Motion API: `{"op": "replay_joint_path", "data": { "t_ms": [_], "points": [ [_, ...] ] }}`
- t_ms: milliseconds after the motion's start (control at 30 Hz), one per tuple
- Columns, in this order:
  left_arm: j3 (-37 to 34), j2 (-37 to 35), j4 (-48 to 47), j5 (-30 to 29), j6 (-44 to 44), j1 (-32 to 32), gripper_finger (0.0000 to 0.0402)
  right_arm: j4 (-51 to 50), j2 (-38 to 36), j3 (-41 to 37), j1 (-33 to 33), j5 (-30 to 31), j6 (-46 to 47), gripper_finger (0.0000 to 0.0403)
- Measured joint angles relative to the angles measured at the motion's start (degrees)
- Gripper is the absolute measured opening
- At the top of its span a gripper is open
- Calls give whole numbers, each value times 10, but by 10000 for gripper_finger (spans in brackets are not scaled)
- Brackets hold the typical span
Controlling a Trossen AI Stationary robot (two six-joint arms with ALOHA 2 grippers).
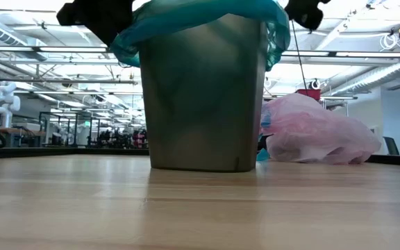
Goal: Place trash/remove bag and relplace
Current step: Insert a new trash bag into the bin
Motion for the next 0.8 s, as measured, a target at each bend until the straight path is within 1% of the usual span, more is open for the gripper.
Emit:
{"op": "replay_joint_path", "data": {
  "t_ms": [67,200,400,500,567,633,733,800],
  "points": [
    [0,0,0,1,0,0,137,30,10,-18,2,6,8,0],
    [0,0,-1,3,0,0,137,42,35,-70,2,10,34,0],
    [0,0,0,6,-5,0,137,166,32,-152,8,11,82,0],
    [0,0,0,6,-5,0,137,171,32,-175,8,8,99,0],
    [0,0,0,6,-5,0,137,156,26,-181,12,8,112,0],
    [0,0,-1,6,-5,0,137,154,4,-177,20,15,128,0],
    [0,0,-1,6,-5,0,137,164,-31,-160,31,57,154,0],
    [0,0,-1,6,-4,0,137,170,-40,-160,37,89,165,0]
  ]
}}
